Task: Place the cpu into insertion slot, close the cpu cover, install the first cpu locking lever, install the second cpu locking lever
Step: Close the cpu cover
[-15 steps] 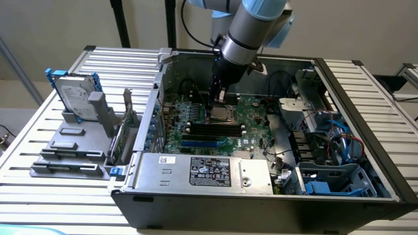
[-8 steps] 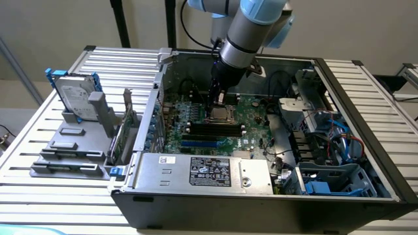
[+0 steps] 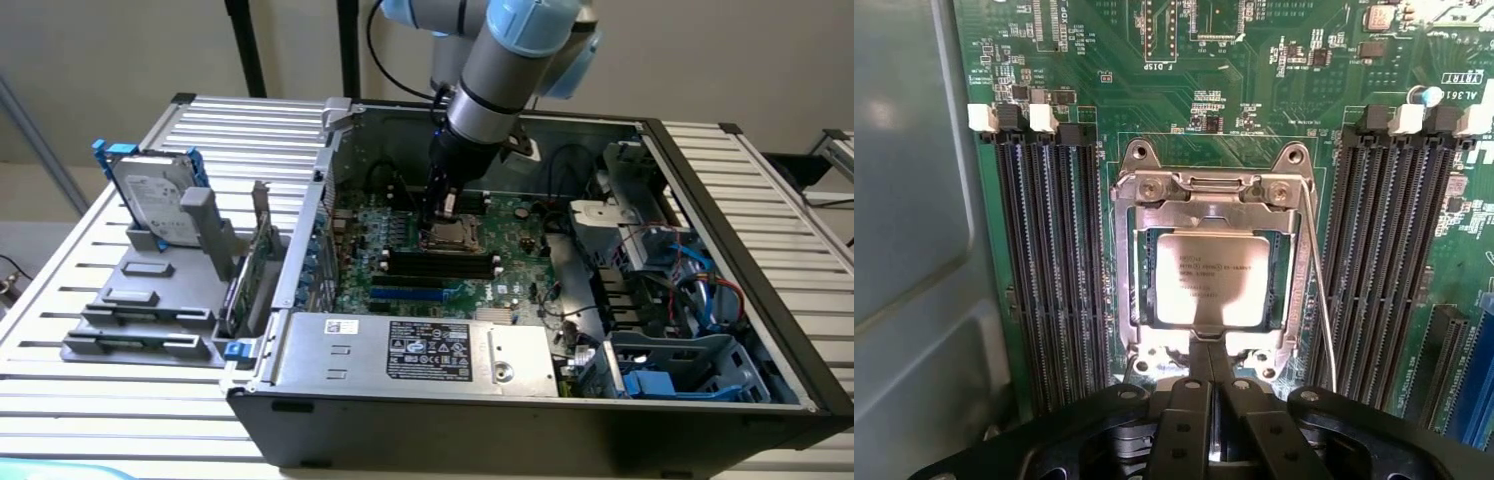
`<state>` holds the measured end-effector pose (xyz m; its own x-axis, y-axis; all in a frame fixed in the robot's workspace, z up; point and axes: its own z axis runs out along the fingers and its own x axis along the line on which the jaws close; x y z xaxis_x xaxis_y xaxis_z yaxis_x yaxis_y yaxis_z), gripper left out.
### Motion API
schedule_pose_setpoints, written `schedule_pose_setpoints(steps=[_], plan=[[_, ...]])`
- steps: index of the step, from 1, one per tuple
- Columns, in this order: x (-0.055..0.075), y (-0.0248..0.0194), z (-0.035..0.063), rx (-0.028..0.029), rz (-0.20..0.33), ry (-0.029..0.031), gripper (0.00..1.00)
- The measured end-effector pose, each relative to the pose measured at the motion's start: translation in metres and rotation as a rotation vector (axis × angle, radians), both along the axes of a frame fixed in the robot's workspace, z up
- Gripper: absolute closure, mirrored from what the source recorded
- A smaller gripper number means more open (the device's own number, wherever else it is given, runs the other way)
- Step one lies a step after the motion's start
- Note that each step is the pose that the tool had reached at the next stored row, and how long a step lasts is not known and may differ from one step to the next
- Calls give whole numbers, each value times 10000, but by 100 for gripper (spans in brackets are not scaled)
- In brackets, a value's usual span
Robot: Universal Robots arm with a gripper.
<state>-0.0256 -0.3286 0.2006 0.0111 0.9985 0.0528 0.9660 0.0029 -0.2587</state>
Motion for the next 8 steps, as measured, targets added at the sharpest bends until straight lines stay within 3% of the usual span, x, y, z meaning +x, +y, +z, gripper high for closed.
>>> schedule_pose_setpoints(steps=[6,8], plan=[[-3,0,2,21,-1,-8,89],[-3,-8,50,22,-1,6,89]])
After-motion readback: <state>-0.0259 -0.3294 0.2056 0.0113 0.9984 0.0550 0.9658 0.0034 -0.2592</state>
